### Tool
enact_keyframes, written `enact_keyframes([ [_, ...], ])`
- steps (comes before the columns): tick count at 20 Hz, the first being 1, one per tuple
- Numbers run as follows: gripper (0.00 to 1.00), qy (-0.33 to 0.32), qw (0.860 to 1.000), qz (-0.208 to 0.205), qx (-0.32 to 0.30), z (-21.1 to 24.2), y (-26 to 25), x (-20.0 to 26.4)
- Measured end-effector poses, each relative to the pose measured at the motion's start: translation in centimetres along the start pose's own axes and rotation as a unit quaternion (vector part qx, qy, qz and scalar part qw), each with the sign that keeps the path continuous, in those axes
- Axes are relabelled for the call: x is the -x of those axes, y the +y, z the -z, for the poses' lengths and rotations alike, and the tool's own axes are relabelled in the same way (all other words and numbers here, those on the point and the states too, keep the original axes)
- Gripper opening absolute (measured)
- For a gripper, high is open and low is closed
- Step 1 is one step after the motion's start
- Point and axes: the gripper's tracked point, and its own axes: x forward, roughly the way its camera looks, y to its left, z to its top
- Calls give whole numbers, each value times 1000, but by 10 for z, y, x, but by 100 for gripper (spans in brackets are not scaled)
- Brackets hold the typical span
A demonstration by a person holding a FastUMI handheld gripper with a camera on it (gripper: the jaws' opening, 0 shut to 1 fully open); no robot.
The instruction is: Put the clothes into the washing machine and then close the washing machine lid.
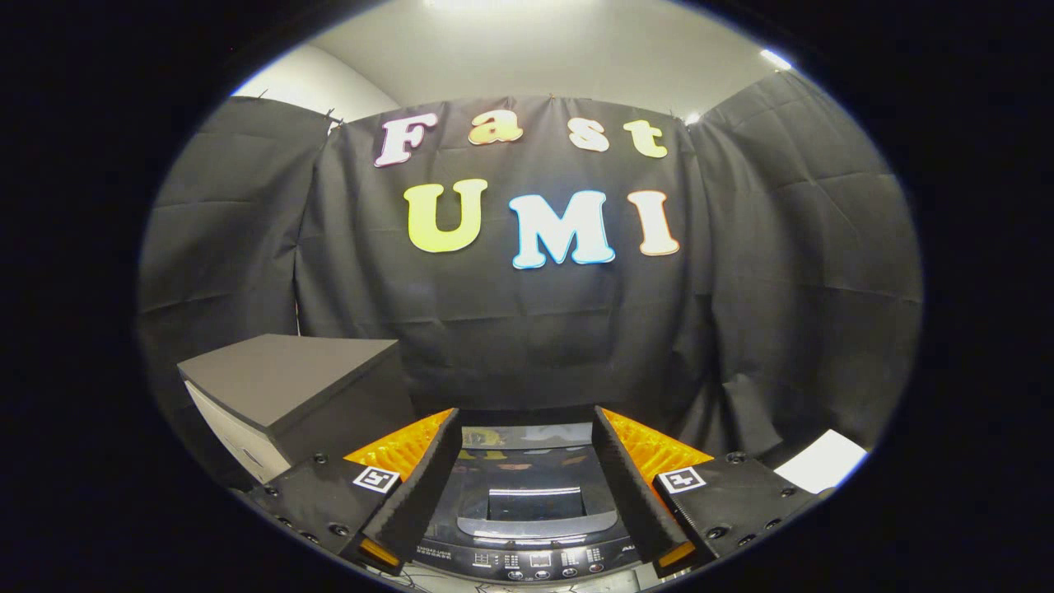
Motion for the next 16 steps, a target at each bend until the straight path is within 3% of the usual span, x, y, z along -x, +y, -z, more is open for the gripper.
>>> enact_keyframes([
  [16, 98, -44, 999, 16, 0, -36, -3, 104],
])
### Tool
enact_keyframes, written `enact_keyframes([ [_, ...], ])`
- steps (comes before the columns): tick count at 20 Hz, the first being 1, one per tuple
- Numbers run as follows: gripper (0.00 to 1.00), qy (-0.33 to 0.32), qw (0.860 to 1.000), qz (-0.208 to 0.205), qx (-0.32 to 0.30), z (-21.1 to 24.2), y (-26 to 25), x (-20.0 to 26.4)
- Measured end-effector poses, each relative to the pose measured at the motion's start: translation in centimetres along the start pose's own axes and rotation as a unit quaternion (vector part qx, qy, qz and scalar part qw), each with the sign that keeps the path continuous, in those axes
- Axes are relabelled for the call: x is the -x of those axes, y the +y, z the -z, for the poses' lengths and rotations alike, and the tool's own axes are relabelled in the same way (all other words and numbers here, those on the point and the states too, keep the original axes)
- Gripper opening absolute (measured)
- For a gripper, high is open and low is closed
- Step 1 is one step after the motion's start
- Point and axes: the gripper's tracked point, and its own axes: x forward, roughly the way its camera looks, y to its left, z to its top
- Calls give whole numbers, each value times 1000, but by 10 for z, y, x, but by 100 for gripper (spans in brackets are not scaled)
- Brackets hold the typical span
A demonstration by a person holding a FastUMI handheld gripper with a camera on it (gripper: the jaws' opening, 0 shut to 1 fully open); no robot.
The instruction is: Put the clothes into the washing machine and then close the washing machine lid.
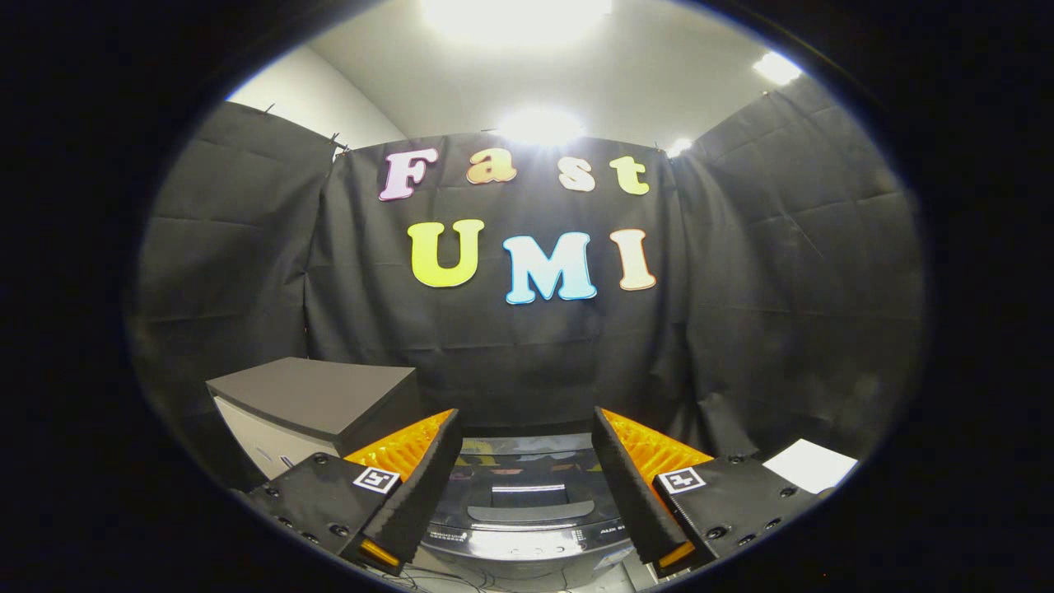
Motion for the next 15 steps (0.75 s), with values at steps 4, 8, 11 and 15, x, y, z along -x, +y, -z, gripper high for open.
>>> enact_keyframes([
  [4, 98, 1, 1000, 2, -4, 1, -1, 12],
  [8, 98, -2, 1000, -1, -8, -2, 0, 18],
  [11, 98, 2, 1000, -5, -9, 0, 4, 20],
  [15, 98, 2, 1000, -12, -5, -2, 9, 21],
])
